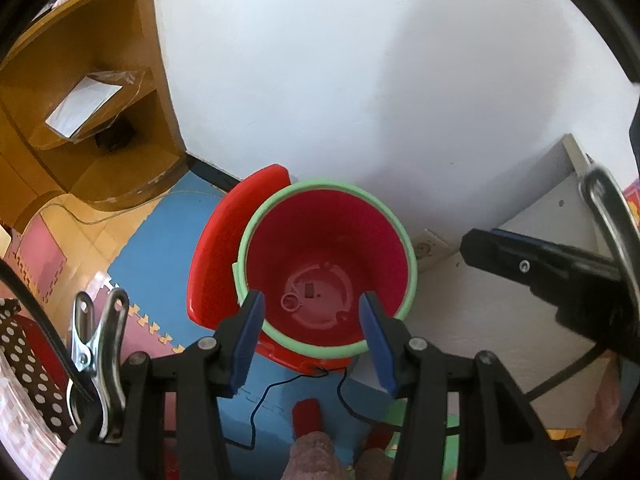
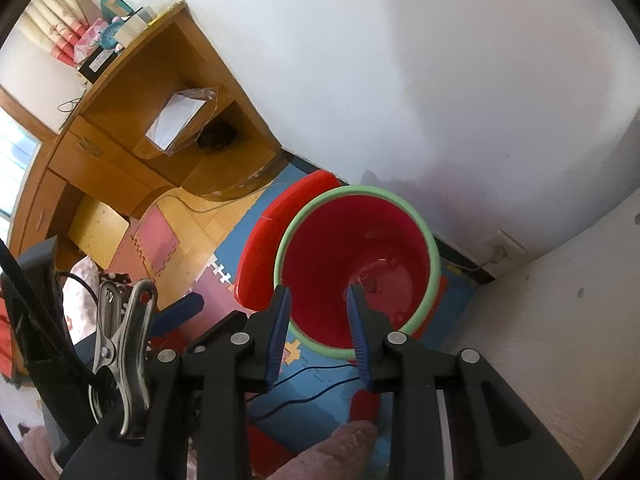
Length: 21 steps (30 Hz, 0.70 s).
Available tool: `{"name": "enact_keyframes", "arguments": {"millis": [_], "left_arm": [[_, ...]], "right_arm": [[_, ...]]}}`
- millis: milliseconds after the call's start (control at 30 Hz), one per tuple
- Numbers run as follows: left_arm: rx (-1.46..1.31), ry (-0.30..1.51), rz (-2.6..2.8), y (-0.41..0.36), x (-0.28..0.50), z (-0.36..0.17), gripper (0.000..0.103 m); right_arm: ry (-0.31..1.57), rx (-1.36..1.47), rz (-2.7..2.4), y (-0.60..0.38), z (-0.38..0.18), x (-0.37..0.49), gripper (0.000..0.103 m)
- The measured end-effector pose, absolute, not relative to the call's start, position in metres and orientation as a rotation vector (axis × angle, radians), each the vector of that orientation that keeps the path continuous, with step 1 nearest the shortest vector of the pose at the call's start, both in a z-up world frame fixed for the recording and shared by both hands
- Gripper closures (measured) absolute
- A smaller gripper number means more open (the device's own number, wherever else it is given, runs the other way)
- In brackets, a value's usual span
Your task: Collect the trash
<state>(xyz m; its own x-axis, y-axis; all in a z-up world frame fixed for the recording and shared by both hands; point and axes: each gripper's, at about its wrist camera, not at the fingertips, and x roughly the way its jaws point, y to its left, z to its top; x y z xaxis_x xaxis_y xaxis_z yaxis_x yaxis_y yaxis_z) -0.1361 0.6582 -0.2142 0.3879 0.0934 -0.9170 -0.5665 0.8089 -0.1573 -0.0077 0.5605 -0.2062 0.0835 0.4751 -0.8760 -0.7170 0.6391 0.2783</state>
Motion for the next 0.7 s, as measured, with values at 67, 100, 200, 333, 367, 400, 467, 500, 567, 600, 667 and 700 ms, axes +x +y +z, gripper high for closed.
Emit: {"name": "enact_keyframes", "arguments": {"millis": [67, 100, 200, 333, 367, 400, 467, 500, 567, 600, 667, 700], "left_arm": [[-0.485, 1.098, 0.435, 0.656, -0.136, -0.210, 0.051], [-0.482, 1.096, 0.433, 0.655, -0.135, -0.208, 0.051], [-0.484, 1.095, 0.427, 0.651, -0.137, -0.203, 0.051], [-0.496, 1.095, 0.422, 0.647, -0.141, -0.194, 0.051], [-0.495, 1.094, 0.423, 0.646, -0.143, -0.191, 0.051], [-0.492, 1.094, 0.423, 0.645, -0.144, -0.189, 0.051], [-0.478, 1.095, 0.423, 0.642, -0.146, -0.183, 0.051], [-0.470, 1.094, 0.423, 0.640, -0.148, -0.180, 0.051], [-0.453, 1.088, 0.425, 0.634, -0.150, -0.173, 0.051], [-0.449, 1.086, 0.426, 0.632, -0.152, -0.170, 0.051], [-0.445, 1.080, 0.428, 0.627, -0.155, -0.164, 0.051], [-0.442, 1.077, 0.427, 0.624, -0.157, -0.160, 0.051]], "right_arm": [[1.176, -0.248, 0.896, 0.557, -0.202, -0.011, 0.073], [1.171, -0.247, 0.897, 0.556, -0.199, -0.013, 0.073], [1.162, -0.254, 0.898, 0.552, -0.197, -0.020, 0.073], [1.151, -0.254, 0.902, 0.545, -0.190, -0.026, 0.073], [1.145, -0.253, 0.905, 0.542, -0.188, -0.028, 0.073], [1.136, -0.249, 0.911, 0.537, -0.185, -0.031, 0.073], [1.120, -0.243, 0.922, 0.531, -0.178, -0.034, 0.073], [1.110, -0.240, 0.929, 0.526, -0.174, -0.036, 0.073], [1.093, -0.239, 0.945, 0.519, -0.168, -0.041, 0.073], [1.081, -0.242, 0.954, 0.515, -0.165, -0.045, 0.073], [1.059, -0.251, 0.971, 0.508, -0.159, -0.052, 0.073], [1.047, -0.256, 0.978, 0.504, -0.155, -0.055, 0.073]]}}
